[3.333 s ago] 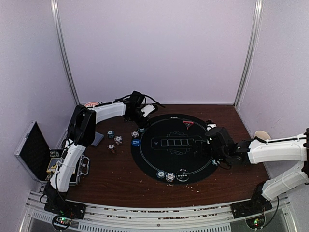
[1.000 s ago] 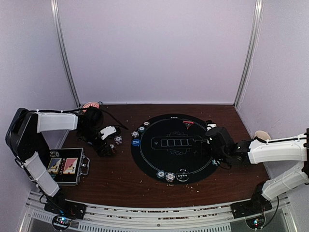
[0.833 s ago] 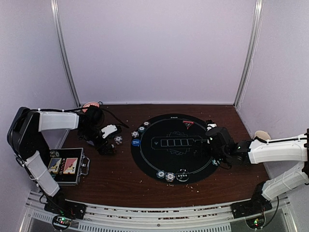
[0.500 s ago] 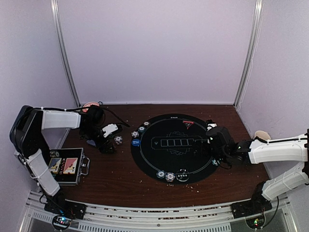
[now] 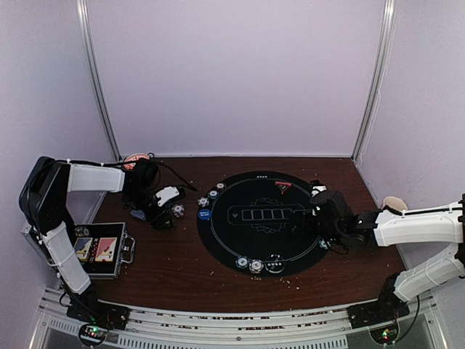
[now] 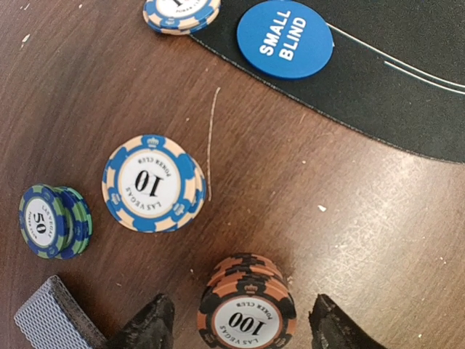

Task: Distribute texas hold em gaming equipment
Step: Pick up the pile of poker chips from the pile of poker chips.

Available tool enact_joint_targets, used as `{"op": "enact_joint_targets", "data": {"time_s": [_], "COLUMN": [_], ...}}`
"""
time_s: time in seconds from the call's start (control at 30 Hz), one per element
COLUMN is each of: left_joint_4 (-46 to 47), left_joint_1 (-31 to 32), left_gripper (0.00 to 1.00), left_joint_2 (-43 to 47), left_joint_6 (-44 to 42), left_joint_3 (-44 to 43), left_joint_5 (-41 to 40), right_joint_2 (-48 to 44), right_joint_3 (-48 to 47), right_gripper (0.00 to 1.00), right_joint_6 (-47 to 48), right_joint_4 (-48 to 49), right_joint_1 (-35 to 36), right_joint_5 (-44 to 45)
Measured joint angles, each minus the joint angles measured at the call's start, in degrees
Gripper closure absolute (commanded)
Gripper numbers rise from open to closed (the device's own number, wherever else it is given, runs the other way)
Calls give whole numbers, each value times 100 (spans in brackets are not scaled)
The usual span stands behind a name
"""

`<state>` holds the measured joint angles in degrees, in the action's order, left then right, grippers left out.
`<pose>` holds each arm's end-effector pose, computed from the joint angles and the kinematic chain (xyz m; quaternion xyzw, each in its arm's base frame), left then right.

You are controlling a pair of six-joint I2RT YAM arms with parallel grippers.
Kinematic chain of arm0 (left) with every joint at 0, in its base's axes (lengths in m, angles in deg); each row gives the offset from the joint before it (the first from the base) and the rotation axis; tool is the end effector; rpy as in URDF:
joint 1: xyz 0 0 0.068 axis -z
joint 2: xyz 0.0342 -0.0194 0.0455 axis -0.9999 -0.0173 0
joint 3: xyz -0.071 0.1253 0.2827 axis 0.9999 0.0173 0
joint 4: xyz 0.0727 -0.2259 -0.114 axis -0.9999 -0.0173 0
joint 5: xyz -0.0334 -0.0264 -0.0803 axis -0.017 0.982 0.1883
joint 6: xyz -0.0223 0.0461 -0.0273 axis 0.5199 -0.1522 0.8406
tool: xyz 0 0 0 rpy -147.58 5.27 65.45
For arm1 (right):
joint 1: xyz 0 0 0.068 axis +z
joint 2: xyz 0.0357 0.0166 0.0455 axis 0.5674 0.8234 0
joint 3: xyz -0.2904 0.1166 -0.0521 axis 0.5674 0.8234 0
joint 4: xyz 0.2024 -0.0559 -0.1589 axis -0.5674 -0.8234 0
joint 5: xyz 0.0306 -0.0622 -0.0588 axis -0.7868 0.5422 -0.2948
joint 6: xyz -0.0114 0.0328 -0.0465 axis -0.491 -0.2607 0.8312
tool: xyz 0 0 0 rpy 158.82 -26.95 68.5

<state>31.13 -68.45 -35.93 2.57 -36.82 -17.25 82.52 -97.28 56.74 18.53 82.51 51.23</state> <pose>0.3275 -0.1335 0.1996 0.4179 0.8820 -0.1076 0.1892 0.1773 0.1738 0.2345 -0.0604 0.8902 0.1304 0.4324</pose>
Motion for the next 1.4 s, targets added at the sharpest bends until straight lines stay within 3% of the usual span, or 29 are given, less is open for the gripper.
{"op": "enact_joint_targets", "data": {"time_s": [0.2, 0.57, 0.9, 1.4], "left_joint_4": [0, 0, 0, -297], "left_joint_1": [0, 0, 0, 0], "left_gripper": [43, 46, 68, 74], "left_joint_2": [-20, -48, -66, 599], "left_joint_6": [2, 2, 17, 24], "left_joint_3": [0, 0, -2, -72], "left_joint_5": [-7, -24, -63, -94], "right_joint_2": [0, 0, 0, 0], "right_joint_3": [0, 0, 0, 0], "right_gripper": [0, 0, 0, 0], "right_joint_6": [0, 0, 0, -2], "right_joint_4": [0, 0, 0, 0], "right_joint_1": [0, -2, 0, 0], "right_joint_5": [0, 0, 0, 2]}}
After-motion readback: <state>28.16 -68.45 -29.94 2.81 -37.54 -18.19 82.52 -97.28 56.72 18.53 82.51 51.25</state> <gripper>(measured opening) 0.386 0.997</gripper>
